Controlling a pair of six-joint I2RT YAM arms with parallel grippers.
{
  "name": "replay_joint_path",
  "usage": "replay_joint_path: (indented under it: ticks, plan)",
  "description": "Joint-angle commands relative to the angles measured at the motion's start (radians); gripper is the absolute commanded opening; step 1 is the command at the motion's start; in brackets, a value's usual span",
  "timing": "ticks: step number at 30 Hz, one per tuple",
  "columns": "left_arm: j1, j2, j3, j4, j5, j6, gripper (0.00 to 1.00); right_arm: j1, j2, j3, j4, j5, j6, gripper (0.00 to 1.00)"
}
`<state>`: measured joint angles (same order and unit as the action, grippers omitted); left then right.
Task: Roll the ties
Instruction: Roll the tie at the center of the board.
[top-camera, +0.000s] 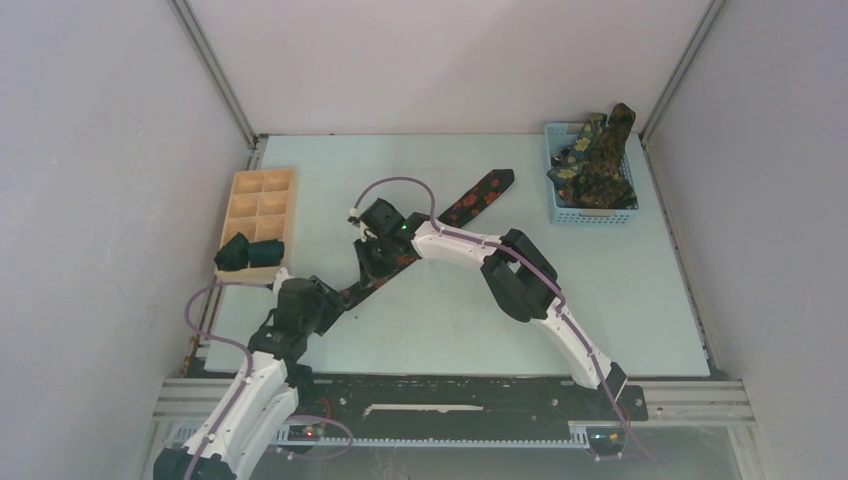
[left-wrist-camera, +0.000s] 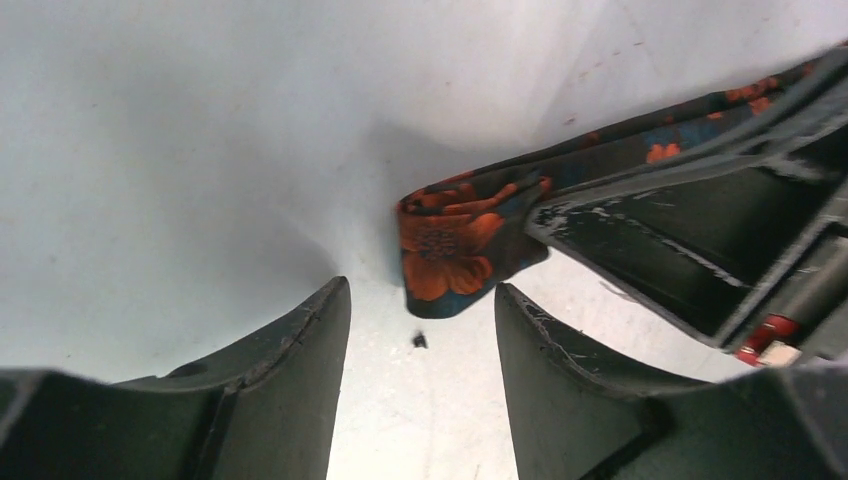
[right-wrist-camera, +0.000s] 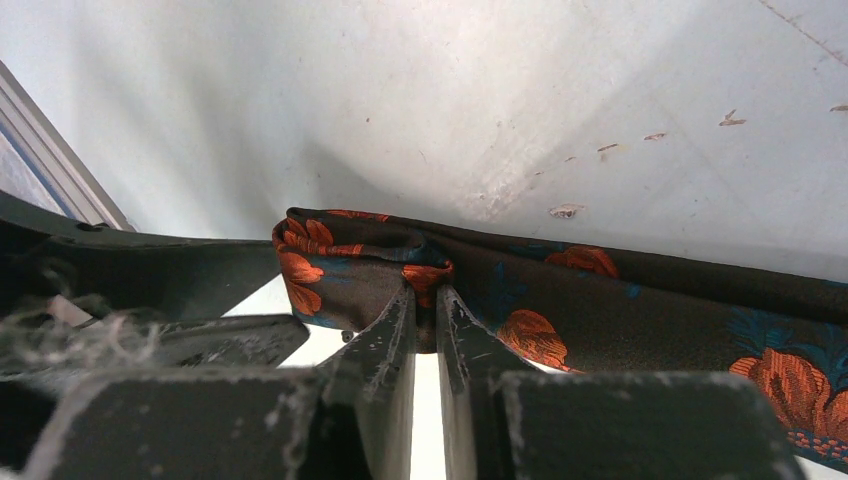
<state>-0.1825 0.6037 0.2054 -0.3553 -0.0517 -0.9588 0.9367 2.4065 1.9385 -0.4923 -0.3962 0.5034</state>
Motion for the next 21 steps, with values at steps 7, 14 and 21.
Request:
replay_joint_path:
  ticks: [7,14,21]
  plan:
    - [0.002,-0.007,-0.054,0.106,-0.056,-0.081,0.58,0.011,0.023,-0.005,0.011,-0.01,-0.022,0.12]
    - [0.004,0.051,-0.079,0.18,-0.044,-0.09,0.55,0.011,0.023,-0.005,0.011,-0.013,-0.022,0.12]
    - [0.008,0.116,-0.09,0.238,-0.03,-0.086,0.44,0.011,0.023,-0.006,0.01,-0.015,-0.023,0.12]
